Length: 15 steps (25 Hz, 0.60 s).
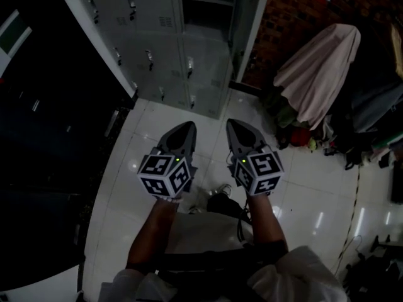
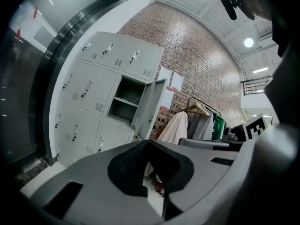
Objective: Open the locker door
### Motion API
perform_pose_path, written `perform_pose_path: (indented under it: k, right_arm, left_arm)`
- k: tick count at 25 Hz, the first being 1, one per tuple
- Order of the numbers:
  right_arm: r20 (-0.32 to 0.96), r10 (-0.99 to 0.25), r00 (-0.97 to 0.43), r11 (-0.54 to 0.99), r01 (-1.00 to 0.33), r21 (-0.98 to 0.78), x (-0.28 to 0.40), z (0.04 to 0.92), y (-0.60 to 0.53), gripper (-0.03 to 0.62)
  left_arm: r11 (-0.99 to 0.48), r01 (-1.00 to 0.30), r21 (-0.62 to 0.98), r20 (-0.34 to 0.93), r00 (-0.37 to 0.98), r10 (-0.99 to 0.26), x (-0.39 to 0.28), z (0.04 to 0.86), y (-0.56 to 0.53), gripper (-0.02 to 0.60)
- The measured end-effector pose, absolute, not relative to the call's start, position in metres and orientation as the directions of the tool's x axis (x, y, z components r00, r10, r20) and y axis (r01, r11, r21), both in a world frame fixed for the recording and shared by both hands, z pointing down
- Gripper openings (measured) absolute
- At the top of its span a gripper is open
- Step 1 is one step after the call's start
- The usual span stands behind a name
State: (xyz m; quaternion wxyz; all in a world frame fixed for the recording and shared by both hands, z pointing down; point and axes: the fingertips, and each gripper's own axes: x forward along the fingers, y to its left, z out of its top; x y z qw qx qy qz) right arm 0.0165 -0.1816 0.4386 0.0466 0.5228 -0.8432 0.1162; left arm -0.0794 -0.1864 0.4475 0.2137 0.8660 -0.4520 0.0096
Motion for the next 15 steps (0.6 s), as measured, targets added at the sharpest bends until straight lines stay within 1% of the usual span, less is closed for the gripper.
perform_pose_path:
  k: [7, 15]
  right_arm:
    - [0.247, -0.883, -0.399, 0.381, -0.917, -0.121, 0.01, 0.446, -0.126, 0.003]
    - [0.225, -0.873, -0.433, 0.41, -0.901, -0.144, 0.003, 0.433, -0.115, 0.003]
  left_arm:
    - [-0.55, -0.736, 0.394, 0.185, 0.65, -0.737, -0.082, 0.453, -0.148, -0.002]
    - [-0.544, -0.741, 0.393, 0.166, 0.639, -0.751, -0.083, 0.443, -0.131, -0.002]
